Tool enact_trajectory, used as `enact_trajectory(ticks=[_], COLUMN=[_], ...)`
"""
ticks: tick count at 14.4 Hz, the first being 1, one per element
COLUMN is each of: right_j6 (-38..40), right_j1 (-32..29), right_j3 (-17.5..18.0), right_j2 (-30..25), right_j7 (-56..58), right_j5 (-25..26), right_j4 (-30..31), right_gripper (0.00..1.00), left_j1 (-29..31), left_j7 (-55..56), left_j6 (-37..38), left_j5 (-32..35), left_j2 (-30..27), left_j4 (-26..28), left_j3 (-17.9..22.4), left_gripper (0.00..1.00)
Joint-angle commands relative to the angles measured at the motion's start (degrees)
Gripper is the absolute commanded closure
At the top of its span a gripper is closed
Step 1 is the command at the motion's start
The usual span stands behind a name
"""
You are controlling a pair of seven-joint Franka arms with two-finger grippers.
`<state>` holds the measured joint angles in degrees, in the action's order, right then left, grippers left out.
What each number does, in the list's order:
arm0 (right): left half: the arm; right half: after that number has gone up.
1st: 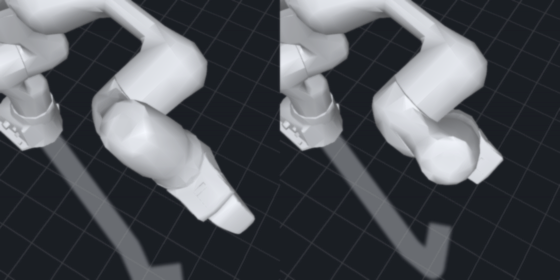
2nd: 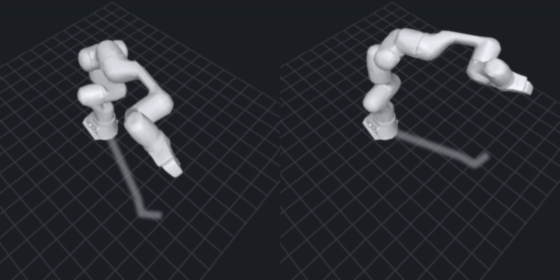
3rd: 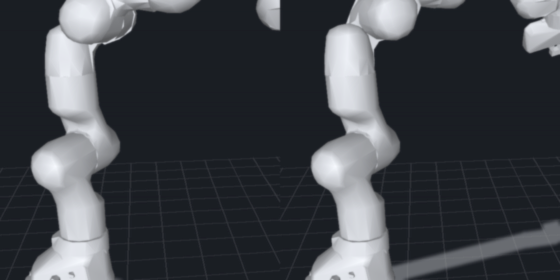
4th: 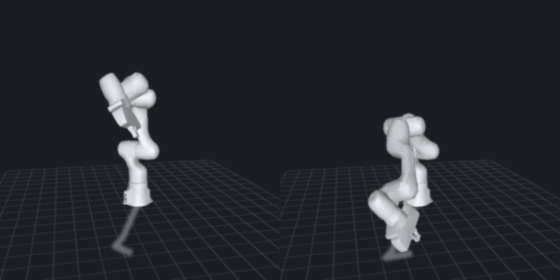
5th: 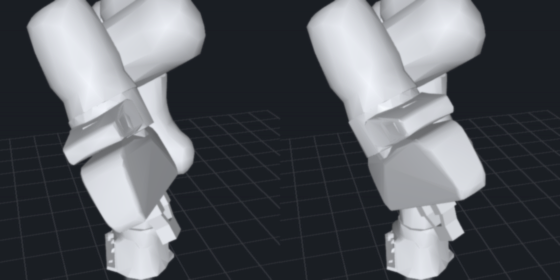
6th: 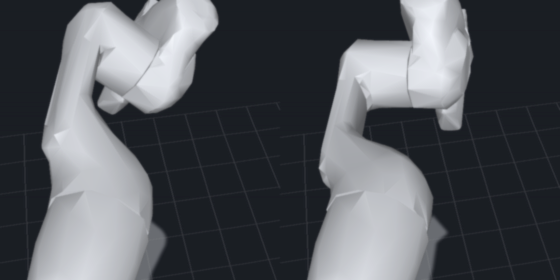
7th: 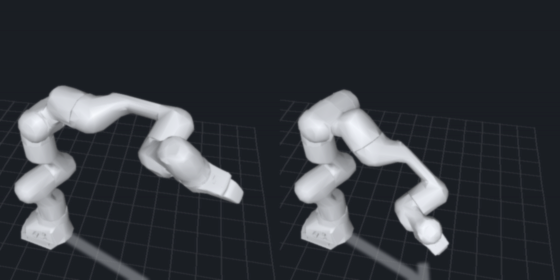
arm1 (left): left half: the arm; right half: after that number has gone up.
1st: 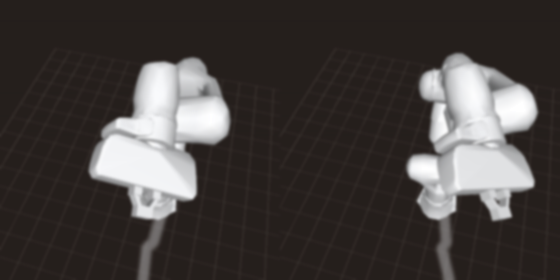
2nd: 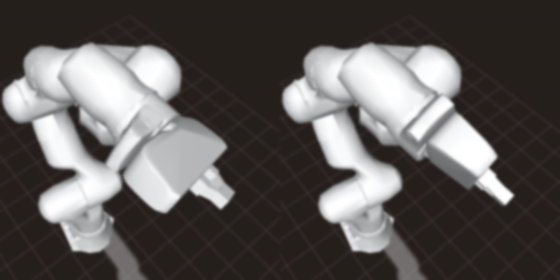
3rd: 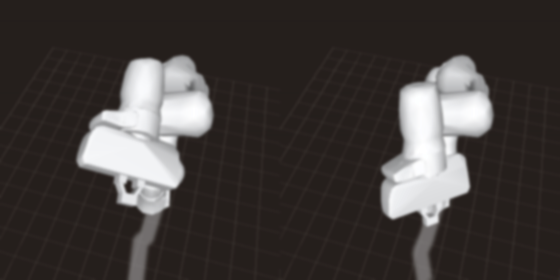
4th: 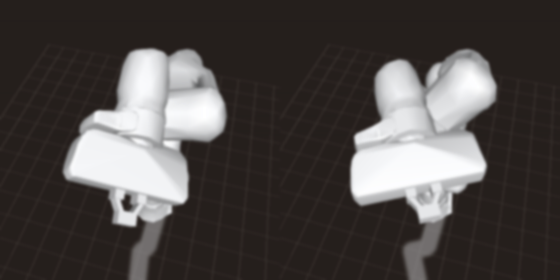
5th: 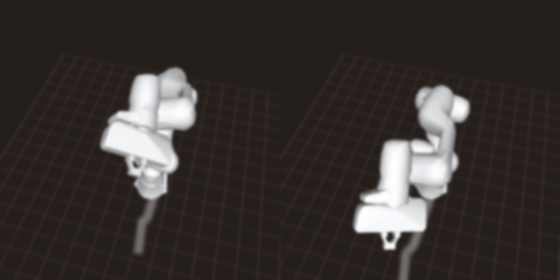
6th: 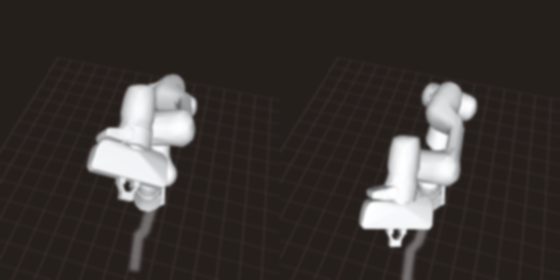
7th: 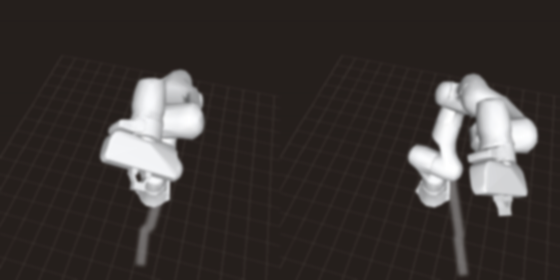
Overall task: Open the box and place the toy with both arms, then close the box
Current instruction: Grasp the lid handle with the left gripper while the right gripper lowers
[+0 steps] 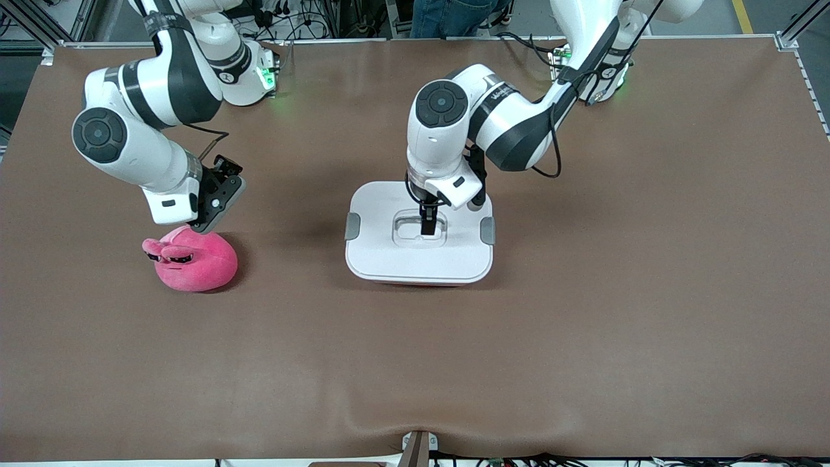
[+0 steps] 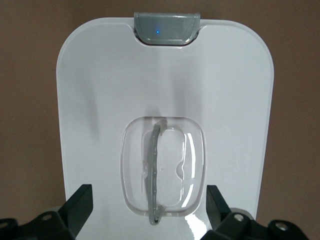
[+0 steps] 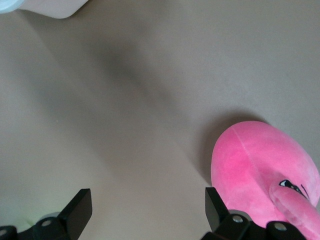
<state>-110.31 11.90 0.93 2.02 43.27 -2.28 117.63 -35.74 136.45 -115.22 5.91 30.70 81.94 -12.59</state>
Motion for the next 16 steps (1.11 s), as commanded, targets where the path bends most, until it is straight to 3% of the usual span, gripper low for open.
enact_trajectory(ticks=[1, 11, 13, 16], right_j6=[-2.8, -8.78, -8.78, -11.14], right_j1=[0.14, 0.84, 0.14, -3.28], right_j3=[-0.06, -0.06, -0.14, -0.23], right_j2=[-0.61, 0.26, 0.18, 0.88], right_j7=[4.01, 14.56, 17.27, 23.94], right_j5=[-0.09, 2.72, 8.14, 9.58], right_j4=[2.16, 5.06, 4.71, 4.71], right_gripper=[0.0, 0.0, 0.0, 0.0], left_j1=[-1.09, -3.9, -3.99, -4.52], left_j7=[2.58, 8.99, 9.79, 9.88], left_j6=[0.08, -3.43, -3.7, -3.7], left_j5=[3.14, 6.48, 7.45, 8.86], left_j2=[1.73, 5.16, 5.69, 5.69], left_j4=[-2.04, -1.96, -1.96, -1.69], left_j3=[0.64, 0.72, 0.64, 0.64], left_gripper=[0.0, 0.0, 0.0, 0.09])
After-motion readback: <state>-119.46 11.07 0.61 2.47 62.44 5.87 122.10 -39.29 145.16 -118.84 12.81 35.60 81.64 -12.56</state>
